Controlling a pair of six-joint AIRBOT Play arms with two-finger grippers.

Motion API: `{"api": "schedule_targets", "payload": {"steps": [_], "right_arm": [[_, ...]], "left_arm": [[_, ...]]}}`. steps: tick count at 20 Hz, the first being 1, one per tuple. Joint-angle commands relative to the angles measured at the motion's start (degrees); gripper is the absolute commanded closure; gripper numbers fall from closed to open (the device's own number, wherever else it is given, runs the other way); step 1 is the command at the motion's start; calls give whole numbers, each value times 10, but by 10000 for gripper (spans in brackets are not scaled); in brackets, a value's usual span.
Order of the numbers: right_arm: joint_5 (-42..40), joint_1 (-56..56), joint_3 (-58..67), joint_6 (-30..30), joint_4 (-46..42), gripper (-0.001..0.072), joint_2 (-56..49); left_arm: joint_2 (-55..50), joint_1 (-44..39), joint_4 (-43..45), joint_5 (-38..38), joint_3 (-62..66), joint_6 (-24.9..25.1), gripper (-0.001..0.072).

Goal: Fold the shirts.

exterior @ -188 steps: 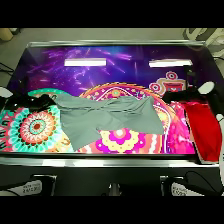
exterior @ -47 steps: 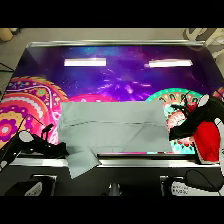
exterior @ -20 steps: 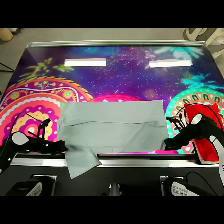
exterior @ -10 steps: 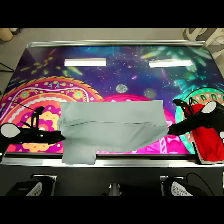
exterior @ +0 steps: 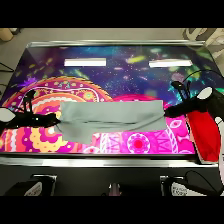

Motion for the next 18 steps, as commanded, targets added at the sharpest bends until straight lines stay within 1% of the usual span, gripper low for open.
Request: {"api": "schedule_targets", "payload": {"steps": [1, 3, 6, 11, 13, 17, 18], "right_arm": [[-21, 9, 74, 28, -38, 702, -59], [-28, 10, 103, 28, -40, 702, -75], [-68, 10, 110, 28, -26, 701, -93], [-122, 10, 110, 13, 38, 701, -128], [-118, 10, 110, 13, 45, 701, -139], [-67, 10, 110, 13, 44, 699, -174], [-56, 10, 110, 13, 43, 699, -178]], "left_arm": [[-82, 8, 4, 10, 77, 24, 686], [-129, 8, 3, 10, 131, 24, 686], [-194, 8, 3, 10, 201, 23, 685], [-271, 8, 2, 12, 258, 24, 684], [-292, 8, 2, 12, 264, 32, 684], [-337, 8, 2, 5, 264, 30, 683], [-344, 9, 17, -3, 264, 12, 673]]}}
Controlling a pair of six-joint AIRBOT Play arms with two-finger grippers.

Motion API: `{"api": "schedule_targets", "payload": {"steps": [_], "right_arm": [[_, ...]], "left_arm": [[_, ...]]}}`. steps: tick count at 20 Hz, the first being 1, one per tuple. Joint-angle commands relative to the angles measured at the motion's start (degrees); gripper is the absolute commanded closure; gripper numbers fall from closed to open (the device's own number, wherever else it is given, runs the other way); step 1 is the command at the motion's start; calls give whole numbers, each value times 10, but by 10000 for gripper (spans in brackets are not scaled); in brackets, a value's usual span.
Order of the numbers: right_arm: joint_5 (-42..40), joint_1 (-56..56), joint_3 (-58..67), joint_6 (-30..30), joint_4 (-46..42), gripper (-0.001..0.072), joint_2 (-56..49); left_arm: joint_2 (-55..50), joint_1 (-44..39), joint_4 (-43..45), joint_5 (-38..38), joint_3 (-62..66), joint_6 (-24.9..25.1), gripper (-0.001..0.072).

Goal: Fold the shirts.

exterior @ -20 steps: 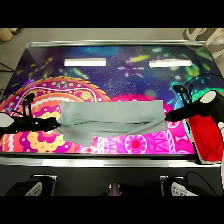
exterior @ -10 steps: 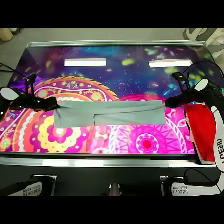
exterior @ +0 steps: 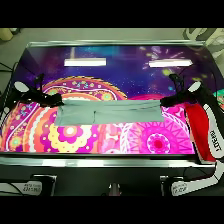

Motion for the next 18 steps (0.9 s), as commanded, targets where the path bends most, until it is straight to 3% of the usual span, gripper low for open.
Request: {"api": "schedule_targets", "payload": {"steps": [1, 2, 3, 4, 5, 7, 13, 14, 16, 18], "right_arm": [[38, 0, 1, -1, 7, 698, -20], [40, 0, 1, -1, 8, 695, -20], [44, 0, 2, -1, 12, 604, -19], [53, -3, 9, -2, 10, 355, -17], [65, -9, 17, -12, 8, 157, -13], [84, -36, 28, -15, 20, 80, -5], [165, -86, 23, -14, 85, 55, -45], [174, -82, 23, -13, 96, 58, -59], [169, -71, 23, 5, 115, 100, -81], [160, -52, 23, 19, 117, 116, -94]], "left_arm": [[-31, 2, 34, -16, 5, -50, 532], [-31, 3, 48, -20, 5, -71, 263], [-29, 8, 48, -29, 9, -73, 155], [-26, 11, 49, -43, 19, -73, 155], [-22, 14, 47, -56, 34, -73, 155], [-1, 17, 48, -71, 59, -61, 174], [82, -23, 44, -61, 77, -52, 175], [85, -38, 44, -60, 77, -52, 196], [80, -78, 44, -55, 77, -54, 329], [73, -120, 44, -36, 77, -71, 329]]}}
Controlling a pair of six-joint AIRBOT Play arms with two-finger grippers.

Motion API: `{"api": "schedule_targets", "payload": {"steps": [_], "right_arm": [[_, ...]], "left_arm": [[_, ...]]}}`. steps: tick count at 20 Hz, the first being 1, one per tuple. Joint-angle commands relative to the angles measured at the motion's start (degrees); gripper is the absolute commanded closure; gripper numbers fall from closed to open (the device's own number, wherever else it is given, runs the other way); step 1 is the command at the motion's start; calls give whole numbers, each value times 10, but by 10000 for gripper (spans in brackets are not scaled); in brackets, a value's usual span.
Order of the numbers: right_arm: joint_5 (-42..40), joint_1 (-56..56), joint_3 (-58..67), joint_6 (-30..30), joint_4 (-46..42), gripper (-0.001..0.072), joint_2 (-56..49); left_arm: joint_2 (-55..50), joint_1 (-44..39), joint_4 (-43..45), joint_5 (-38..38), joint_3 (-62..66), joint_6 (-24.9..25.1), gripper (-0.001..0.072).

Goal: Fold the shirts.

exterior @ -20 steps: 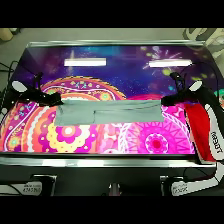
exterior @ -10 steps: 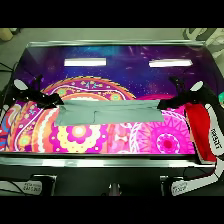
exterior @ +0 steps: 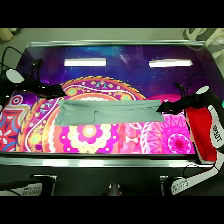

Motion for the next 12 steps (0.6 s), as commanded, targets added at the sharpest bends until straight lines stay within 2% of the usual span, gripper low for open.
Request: {"api": "schedule_targets", "payload": {"steps": [1, 2, 4, 5, 6, 8, 12], "right_arm": [[0, 27, 0, 20, 10, 323, -25], [-11, 36, 1, 20, 13, 688, -23], [-9, 38, 6, -10, 52, 699, -3], [-8, 38, 10, -28, 73, 699, 18], [-8, 38, 12, -31, 87, 700, 44], [-5, 38, 12, -30, 117, 700, 108], [51, 39, 12, -30, 138, 699, 225]], "left_arm": [[-3, -69, 0, 31, 2, -32, 329], [-6, -86, 0, 44, 2, -37, 328], [-18, -119, 0, 77, 2, -37, 348], [-30, -136, 0, 97, 2, -37, 561], [-43, -153, -4, 119, 2, -38, 676], [-86, -188, -51, 168, 2, -54, 682], [-176, -240, -242, 221, 2, -48, 682]]}}
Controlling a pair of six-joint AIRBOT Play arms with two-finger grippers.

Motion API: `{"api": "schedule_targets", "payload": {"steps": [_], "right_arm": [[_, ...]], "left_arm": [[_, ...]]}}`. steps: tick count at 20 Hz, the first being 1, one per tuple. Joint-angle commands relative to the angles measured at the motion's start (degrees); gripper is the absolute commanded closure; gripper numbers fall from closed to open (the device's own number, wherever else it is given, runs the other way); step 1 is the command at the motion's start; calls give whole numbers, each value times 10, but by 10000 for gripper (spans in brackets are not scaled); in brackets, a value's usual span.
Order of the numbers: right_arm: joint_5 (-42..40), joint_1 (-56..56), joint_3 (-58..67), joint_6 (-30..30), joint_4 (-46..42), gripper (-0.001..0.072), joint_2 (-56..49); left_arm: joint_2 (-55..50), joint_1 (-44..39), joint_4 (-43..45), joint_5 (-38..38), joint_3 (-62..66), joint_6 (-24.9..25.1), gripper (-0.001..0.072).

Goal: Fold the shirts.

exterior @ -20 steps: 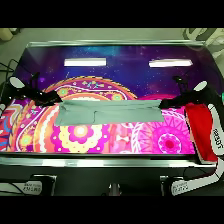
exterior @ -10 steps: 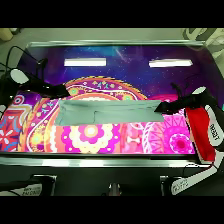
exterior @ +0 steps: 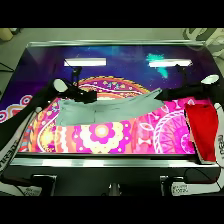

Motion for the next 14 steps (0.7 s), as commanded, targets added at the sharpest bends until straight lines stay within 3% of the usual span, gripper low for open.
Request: {"api": "schedule_targets", "payload": {"steps": [1, 11, 12, 14], "right_arm": [[51, 1, 1, 4, 26, 699, 100], [107, 1, 1, 71, 27, 698, 247], [97, 0, 1, 71, 27, 698, 248], [77, 1, 1, 71, 30, 698, 245]], "left_arm": [[-72, -52, -171, 64, 1, 10, 682], [-132, -190, -433, 202, 4, 18, 683], [-131, -192, -434, 199, 5, 28, 684], [-120, -169, -432, 174, 5, 105, 685]]}}
